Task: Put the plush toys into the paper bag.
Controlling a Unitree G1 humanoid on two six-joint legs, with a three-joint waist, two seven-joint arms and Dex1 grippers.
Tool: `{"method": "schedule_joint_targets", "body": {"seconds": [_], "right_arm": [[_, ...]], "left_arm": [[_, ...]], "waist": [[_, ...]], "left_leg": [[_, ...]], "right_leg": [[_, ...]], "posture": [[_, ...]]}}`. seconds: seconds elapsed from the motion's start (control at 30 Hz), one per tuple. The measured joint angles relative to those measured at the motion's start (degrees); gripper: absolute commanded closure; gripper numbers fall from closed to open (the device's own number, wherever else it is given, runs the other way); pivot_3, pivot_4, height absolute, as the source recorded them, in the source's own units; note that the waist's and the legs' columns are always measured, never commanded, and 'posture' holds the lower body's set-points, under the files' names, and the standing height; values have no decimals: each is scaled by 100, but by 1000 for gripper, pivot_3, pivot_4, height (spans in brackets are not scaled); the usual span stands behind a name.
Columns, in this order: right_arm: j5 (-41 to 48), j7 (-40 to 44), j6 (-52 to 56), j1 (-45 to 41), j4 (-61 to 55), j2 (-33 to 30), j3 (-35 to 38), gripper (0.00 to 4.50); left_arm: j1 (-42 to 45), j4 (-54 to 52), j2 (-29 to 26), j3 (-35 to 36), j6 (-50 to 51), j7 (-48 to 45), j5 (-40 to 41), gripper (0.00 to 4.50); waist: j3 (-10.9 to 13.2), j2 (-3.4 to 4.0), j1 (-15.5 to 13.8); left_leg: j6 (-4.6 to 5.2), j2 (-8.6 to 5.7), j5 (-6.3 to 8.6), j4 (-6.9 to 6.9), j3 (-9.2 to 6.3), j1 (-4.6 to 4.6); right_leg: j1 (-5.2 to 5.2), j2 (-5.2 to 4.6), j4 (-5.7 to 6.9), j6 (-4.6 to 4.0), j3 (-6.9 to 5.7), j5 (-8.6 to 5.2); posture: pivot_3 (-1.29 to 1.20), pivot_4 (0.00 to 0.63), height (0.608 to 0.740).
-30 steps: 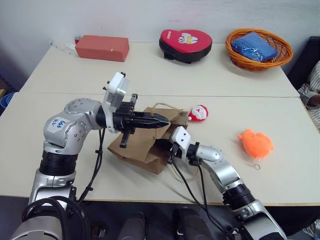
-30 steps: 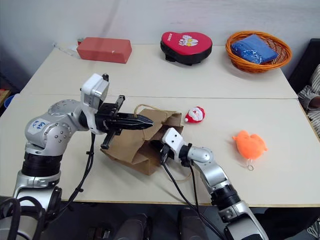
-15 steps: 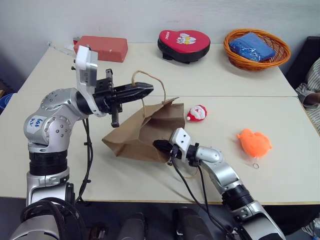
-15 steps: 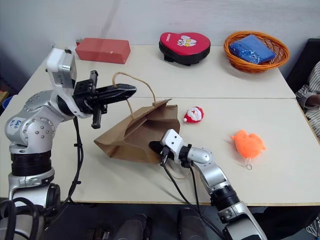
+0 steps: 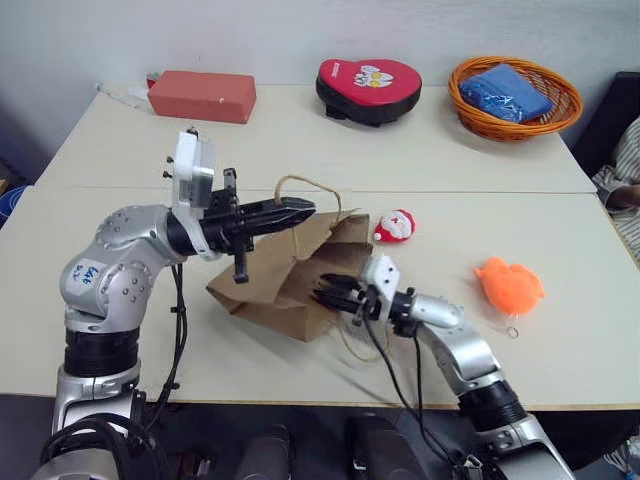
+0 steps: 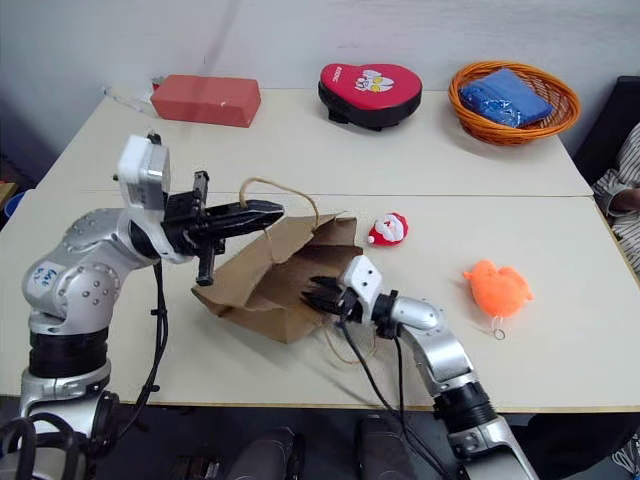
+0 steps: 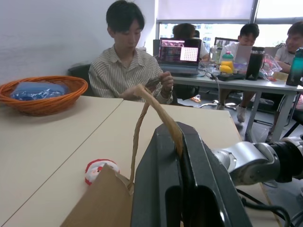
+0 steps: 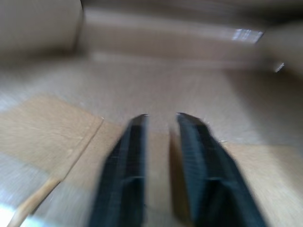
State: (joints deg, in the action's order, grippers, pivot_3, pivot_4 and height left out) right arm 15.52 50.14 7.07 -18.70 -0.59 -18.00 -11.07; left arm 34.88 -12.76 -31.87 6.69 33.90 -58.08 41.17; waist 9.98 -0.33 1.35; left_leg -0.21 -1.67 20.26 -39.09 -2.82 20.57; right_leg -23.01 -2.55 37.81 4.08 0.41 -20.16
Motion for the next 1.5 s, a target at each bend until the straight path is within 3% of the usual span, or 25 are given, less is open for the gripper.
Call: {"method": "schedule_joint_targets", "body": {"seconds": [0.13, 0.23, 0.43, 0.67, 0.77, 0.97, 1.07, 1.27, 1.5], "right_arm": [[490, 276, -54, 510, -753, -490, 546, 914], [743, 328, -32, 1424, -1362, -1025, 1152, 12], [849, -65, -316, 3146, -1909, -1293, 2618, 12], [744, -507, -1438, 4819, -1231, -669, 4052, 12], [624, -594, -1853, 5179, -838, -514, 4302, 12], [176, -723, -2134, 4964, -869, -685, 4033, 12], [-164, -1026, -2004, 4393, -900, -818, 3820, 12], [-1370, -1587, -1392, 3259, -534, -1659, 3312, 12], [-1920, -1968, -1491, 2100, 379, -2072, 2717, 12]], "left_arm": [[-79, -4, 12, -61, -87, -19, -56, 4500], [-163, -21, 17, -119, -104, -79, -54, 4500], [-177, -3, 46, -258, -202, -189, -74, 4500], [-193, 40, 37, -588, -331, -450, -236, 4500], [-193, 131, 60, -699, -393, -510, -319, 4500], [-193, 217, 145, -793, -393, -586, -328, 4500], [-194, 225, 144, -805, -391, -600, -332, 4500], [-200, 221, 27, -896, -367, -733, -339, 4500], [-200, 195, 3, -897, -262, -711, -330, 4500]], "waist": [[0, 0, -13], [2, 4, -93], [4, 2, -155], [4, 3, -143], [4, 6, -117], [5, 11, -78], [5, 13, -107], [6, 17, -144], [1, 5, -114]], "left_leg": [[0, 0, 1, 3, 0, 2], [3, 0, 2, 6, 2, 5], [4, 1, 3, 6, 3, -4], [7, 1, 4, 20, 5, -32], [7, 1, 4, 23, 10, -38], [5, 3, 3, 24, 11, -41], [5, 2, 3, 20, 11, -40], [5, 0, 3, 12, 7, -32], [8, 0, 1, 1, 9, -39]], "right_leg": [[1, 0, -4, 0, 0, 0], [1, -1, -9, 0, 1, 0], [15, 0, -9, 1, 3, 0], [42, 1, -17, 1, 7, 0], [43, 1, -16, 0, 13, 0], [43, 3, -12, 0, 14, 0], [42, 3, -12, 0, 14, 0], [40, 2, -13, 0, 9, 0], [52, 2, -11, 4, 11, 2]], "posture": [[0, 150, 740], [0, 150, 740], [0, 150, 740], [0, 150, 740], [0, 150, 740], [0, 150, 740], [0, 150, 740], [0, 150, 740], [0, 150, 740]]}}
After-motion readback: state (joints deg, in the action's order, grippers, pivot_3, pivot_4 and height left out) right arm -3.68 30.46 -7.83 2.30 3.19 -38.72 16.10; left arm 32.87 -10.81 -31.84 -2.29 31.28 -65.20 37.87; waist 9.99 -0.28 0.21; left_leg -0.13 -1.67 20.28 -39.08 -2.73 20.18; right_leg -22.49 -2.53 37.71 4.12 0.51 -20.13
